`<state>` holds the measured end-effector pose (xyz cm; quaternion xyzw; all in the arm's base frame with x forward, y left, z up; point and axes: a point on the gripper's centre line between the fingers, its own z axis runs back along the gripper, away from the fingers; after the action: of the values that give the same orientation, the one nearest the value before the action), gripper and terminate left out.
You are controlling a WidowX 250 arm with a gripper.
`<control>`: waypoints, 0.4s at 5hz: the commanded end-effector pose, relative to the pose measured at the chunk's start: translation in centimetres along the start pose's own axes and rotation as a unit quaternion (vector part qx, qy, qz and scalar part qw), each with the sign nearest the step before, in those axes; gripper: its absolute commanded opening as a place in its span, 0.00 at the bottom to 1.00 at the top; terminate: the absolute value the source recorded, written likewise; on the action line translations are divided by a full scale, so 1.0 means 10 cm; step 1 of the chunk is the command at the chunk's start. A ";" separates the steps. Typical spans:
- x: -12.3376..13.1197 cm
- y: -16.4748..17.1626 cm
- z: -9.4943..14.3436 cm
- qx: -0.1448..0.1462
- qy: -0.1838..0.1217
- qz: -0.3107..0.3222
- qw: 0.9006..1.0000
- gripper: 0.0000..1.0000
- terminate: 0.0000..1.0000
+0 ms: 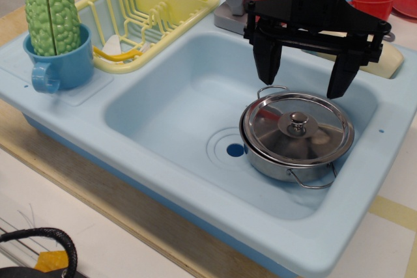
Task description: Take lid off pot or pan
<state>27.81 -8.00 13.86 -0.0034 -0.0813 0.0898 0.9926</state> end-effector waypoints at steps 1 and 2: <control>0.00 0.00 0.00 0.000 0.000 0.000 1.000 1.00 0.00; -0.05 -0.02 -0.02 0.022 0.017 -0.004 1.000 1.00 0.00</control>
<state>27.19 -8.42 12.43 0.0198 -0.0495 0.0905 0.9945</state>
